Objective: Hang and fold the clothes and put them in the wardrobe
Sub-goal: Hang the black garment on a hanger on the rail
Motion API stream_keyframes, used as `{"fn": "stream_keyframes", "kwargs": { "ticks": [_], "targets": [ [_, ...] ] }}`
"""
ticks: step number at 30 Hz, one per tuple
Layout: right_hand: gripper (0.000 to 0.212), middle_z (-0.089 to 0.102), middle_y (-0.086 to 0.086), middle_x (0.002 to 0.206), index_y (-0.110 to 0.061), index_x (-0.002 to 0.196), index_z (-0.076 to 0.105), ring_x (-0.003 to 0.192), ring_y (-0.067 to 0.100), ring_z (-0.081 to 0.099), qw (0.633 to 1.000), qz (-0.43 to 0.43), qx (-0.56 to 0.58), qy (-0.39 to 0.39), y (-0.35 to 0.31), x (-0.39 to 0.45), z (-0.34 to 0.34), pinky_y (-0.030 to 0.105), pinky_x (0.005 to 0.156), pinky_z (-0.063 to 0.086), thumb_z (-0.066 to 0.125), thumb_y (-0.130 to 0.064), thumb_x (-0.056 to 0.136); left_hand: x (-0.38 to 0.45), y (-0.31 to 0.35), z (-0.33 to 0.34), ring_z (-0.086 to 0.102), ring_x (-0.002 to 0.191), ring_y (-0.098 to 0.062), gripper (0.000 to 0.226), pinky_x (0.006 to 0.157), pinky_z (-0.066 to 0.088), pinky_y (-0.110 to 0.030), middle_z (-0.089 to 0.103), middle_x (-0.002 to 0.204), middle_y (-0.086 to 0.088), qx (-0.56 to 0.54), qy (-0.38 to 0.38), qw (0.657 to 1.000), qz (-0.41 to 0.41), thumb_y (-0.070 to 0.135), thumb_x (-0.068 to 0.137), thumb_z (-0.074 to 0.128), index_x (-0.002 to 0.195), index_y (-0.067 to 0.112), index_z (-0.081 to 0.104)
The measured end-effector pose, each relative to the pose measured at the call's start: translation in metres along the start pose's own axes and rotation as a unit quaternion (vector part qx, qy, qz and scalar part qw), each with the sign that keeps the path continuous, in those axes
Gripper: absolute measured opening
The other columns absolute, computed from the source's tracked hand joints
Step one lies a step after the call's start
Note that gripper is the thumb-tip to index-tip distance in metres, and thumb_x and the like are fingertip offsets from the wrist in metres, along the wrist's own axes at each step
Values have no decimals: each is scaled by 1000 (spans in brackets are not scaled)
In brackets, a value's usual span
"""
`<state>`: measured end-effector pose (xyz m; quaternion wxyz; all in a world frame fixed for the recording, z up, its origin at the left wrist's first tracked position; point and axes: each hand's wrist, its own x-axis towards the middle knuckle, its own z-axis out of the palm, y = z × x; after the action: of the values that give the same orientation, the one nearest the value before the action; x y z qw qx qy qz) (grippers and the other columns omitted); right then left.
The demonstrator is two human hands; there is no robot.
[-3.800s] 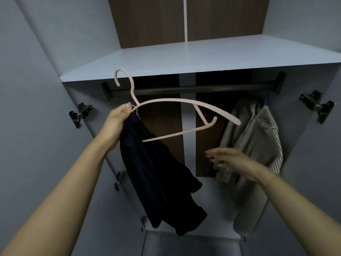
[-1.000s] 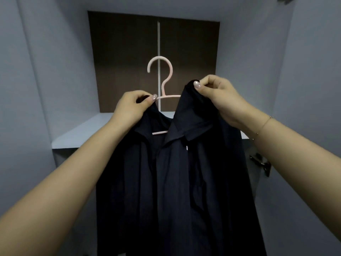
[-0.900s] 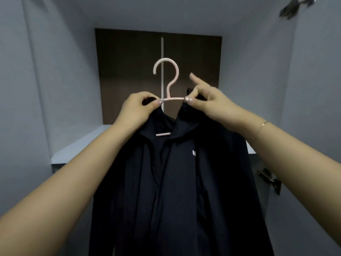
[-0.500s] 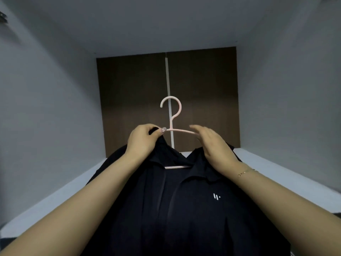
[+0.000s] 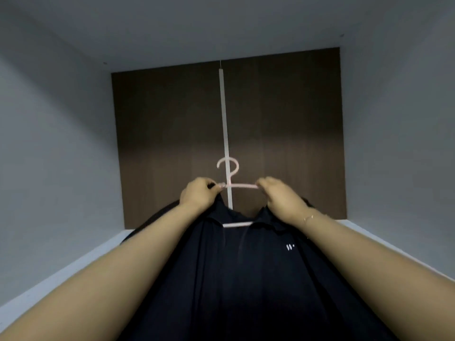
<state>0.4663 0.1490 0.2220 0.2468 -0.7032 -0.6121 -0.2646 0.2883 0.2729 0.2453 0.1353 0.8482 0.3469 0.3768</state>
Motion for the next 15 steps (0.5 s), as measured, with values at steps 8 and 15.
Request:
{"fn": "stream_keyframes", "kwargs": {
  "ticks": [8, 15],
  "targets": [
    [27, 50, 12, 112, -7, 120, 54, 106, 29, 50, 980, 22, -38, -193, 25, -23, 80, 30, 84, 35, 34, -18, 104, -22, -59, 100, 46, 115, -27, 40, 93, 34, -37, 52, 120, -9, 207, -47, 976, 47, 40, 105, 30, 117, 14, 58],
    [56, 22, 5, 160, -18, 156, 16, 145, 23, 24, 958, 15, -129, -255, 18, -24, 61, 35, 116, 19, 16, -43, 106, -25, -50, 88, -4, 150, -19, 53, 118, -3, -50, -3, 163, -2, 328, -112, 934, 86, 45, 104, 12, 155, 33, 5]
  ]
}}
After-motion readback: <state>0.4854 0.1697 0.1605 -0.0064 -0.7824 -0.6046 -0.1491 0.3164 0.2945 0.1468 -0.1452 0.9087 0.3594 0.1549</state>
